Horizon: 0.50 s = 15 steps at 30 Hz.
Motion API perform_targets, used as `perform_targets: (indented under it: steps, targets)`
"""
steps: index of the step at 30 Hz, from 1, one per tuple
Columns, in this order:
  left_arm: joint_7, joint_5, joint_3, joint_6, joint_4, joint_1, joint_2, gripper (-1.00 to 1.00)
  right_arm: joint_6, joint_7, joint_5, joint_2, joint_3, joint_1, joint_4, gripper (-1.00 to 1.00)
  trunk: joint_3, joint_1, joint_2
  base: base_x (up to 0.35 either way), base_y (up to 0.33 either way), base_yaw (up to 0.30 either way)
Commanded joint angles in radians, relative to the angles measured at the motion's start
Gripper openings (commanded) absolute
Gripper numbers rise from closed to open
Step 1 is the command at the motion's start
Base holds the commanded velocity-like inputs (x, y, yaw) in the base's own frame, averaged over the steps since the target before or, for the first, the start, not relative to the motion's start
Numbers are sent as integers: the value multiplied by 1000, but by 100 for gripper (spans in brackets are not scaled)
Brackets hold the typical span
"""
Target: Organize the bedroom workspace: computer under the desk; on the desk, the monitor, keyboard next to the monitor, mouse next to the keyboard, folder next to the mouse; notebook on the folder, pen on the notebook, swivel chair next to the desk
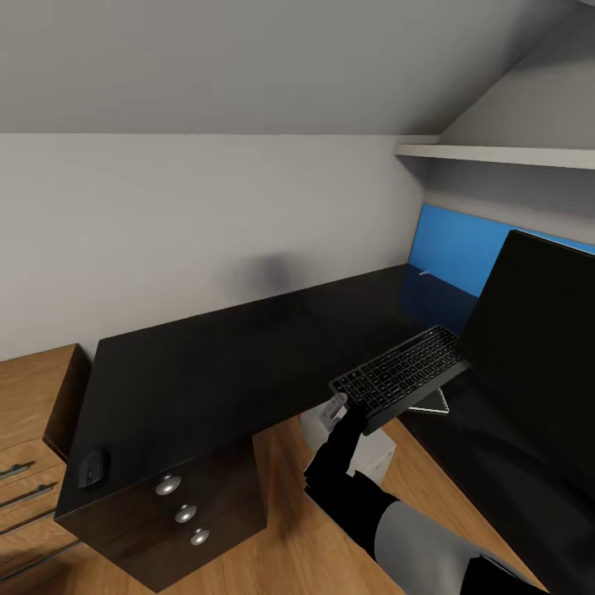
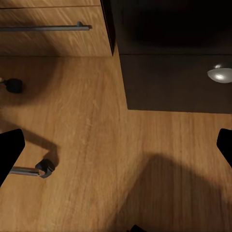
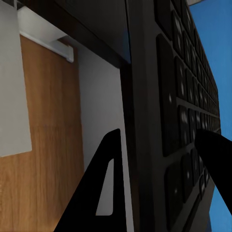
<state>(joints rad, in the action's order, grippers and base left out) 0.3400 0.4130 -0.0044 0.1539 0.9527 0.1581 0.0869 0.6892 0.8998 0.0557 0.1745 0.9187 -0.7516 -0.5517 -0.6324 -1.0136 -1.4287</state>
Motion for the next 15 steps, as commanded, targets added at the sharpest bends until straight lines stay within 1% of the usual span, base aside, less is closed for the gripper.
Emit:
perform_targets:
  steps: [1,8,15]
  targets:
    - [2,10,-2,4,1,1,1,100,6,5,6,0,6,-2,0,-100,-1,0,-1,0,0,0]
    - [2,9,-2,4,1,0,1,100,6,4,7,0,6,-2,0,-100,-1,0,-1,0,0,0]
    - [2,9,-12,4,1,0,1,100,6,3,7,0,6,-2,0,-100,-1,0,-1,0,0,0]
